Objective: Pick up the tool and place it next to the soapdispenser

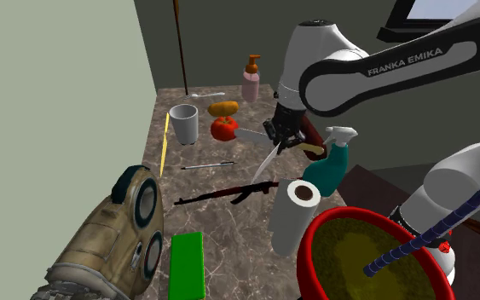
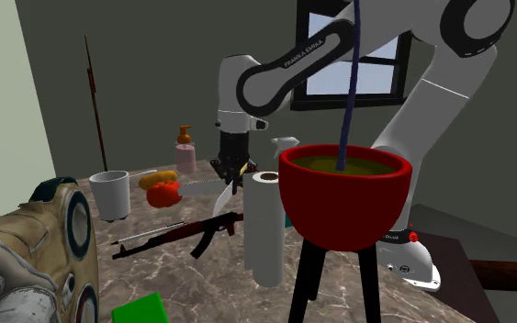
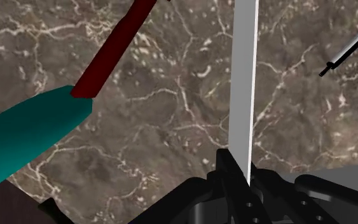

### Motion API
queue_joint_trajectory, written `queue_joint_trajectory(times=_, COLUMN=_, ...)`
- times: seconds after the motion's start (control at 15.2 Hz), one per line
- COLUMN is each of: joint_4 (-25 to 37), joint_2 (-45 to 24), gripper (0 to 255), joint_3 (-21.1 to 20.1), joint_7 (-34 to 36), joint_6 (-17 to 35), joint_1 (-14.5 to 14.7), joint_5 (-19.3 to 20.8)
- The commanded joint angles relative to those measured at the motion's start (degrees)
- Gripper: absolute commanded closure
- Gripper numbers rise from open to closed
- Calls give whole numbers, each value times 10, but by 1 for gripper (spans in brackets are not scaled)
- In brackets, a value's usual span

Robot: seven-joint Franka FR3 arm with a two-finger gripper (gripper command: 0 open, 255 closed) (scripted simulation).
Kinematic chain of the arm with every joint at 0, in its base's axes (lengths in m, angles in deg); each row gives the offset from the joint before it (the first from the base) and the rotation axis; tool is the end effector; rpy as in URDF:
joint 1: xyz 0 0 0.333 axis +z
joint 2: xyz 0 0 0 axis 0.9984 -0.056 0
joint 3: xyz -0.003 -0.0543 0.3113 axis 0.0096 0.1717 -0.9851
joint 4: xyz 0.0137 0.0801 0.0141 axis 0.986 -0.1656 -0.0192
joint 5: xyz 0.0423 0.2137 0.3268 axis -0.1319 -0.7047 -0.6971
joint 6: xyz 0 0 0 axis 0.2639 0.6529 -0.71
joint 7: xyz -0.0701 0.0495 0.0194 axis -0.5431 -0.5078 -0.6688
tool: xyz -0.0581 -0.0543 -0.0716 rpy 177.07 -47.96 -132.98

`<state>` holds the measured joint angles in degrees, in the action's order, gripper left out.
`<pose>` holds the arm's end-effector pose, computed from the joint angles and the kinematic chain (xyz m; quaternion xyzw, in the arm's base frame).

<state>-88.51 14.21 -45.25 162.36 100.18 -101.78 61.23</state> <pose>0.3882 0.1823 0.3983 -0.7847 0.6193 -0.0100 0.0259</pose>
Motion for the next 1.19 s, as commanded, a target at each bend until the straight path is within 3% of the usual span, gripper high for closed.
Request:
queue_joint_trajectory(times=0.0, joint_4=10, joint_2=9, gripper=255, joint_3=7, joint_7=-2, joint_6=-19, joint_1=1, joint_5=0)
queue_joint_trajectory(times=1.12, joint_4=106, joint_2=56, gripper=255, joint_3=48, joint_7=-4, joint_6=-162, joint_1=3, joint_5=12)
